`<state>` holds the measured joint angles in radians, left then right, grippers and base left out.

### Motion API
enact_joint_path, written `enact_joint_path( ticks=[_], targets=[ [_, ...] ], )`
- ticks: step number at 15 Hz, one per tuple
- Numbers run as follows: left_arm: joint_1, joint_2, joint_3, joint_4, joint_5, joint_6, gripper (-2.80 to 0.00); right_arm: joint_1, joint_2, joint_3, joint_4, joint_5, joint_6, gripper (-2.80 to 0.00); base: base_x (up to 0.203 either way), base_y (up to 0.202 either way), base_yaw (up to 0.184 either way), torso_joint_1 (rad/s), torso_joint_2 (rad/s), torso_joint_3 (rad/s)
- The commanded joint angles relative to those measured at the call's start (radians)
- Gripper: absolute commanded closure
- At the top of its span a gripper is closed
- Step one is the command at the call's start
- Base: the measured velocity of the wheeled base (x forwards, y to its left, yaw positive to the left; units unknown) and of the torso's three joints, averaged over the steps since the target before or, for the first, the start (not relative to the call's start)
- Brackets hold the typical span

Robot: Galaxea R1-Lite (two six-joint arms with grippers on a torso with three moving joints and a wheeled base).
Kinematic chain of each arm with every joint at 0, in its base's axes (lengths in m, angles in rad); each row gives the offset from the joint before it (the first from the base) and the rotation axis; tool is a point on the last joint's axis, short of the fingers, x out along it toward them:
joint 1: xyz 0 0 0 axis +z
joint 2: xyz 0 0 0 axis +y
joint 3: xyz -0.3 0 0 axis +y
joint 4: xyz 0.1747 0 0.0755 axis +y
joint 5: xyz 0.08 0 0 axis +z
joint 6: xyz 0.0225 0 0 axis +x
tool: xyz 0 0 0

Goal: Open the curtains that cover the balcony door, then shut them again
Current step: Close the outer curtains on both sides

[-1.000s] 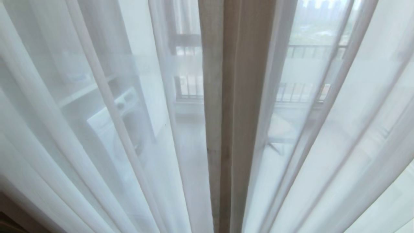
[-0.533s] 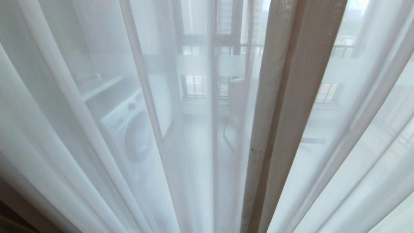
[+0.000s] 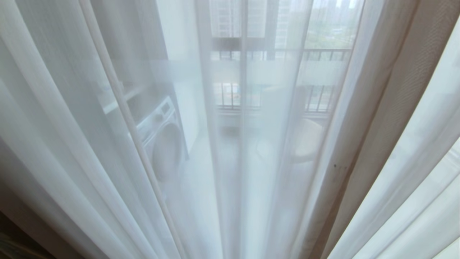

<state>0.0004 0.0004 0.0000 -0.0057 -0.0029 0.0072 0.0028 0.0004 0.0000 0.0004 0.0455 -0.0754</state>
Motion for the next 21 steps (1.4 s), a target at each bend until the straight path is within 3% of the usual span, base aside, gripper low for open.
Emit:
enact_joint_path(
  ticks=[1, 7, 21],
  targets=[
    [0.0, 0.0, 0.0, 0.0, 0.0, -0.001, 0.0, 0.0, 0.0, 0.0, 0.0, 0.0, -0.001, 0.0, 0.0, 0.201, -0.065, 0.007, 0.0, 0.003],
    [0.0, 0.0, 0.0, 0.0, 0.0, 0.0, 0.0, 0.0, 0.0, 0.0, 0.0, 0.0, -0.001, 0.0, 0.001, 0.199, -0.107, 0.003, 0.0, 0.002],
    [0.001, 0.0, 0.0, 0.0, 0.0, 0.0, 0.0, 0.0, 0.0, 0.0, 0.0, -0.001, 0.0, 0.0, 0.0, 0.192, -0.003, 0.002, 0.0, 0.001]
  ],
)
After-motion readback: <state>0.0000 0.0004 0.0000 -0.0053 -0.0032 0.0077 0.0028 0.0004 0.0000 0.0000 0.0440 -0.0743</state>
